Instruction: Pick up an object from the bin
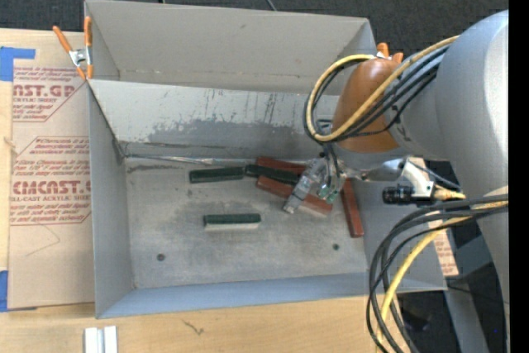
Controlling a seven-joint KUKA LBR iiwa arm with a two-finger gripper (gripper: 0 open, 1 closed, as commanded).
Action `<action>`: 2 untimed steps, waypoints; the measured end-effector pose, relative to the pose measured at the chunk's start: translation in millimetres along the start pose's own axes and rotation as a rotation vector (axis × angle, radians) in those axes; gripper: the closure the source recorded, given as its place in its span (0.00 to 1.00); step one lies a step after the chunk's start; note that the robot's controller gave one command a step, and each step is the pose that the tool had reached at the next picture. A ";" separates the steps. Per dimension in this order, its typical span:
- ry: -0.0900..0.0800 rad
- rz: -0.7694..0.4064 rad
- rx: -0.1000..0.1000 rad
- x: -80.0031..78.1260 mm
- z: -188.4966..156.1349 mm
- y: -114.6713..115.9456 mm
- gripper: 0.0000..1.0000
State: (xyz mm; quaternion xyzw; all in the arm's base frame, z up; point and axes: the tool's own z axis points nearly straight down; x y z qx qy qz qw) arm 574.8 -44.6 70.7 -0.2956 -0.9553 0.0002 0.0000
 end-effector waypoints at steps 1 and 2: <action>0.000 0.000 0.000 0.0 0.0 0.0 1.00; 0.002 0.008 0.001 18.6 -211.0 14.1 1.00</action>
Offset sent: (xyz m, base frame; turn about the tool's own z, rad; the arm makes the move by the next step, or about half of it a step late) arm -0.0080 0.0231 0.2260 0.0089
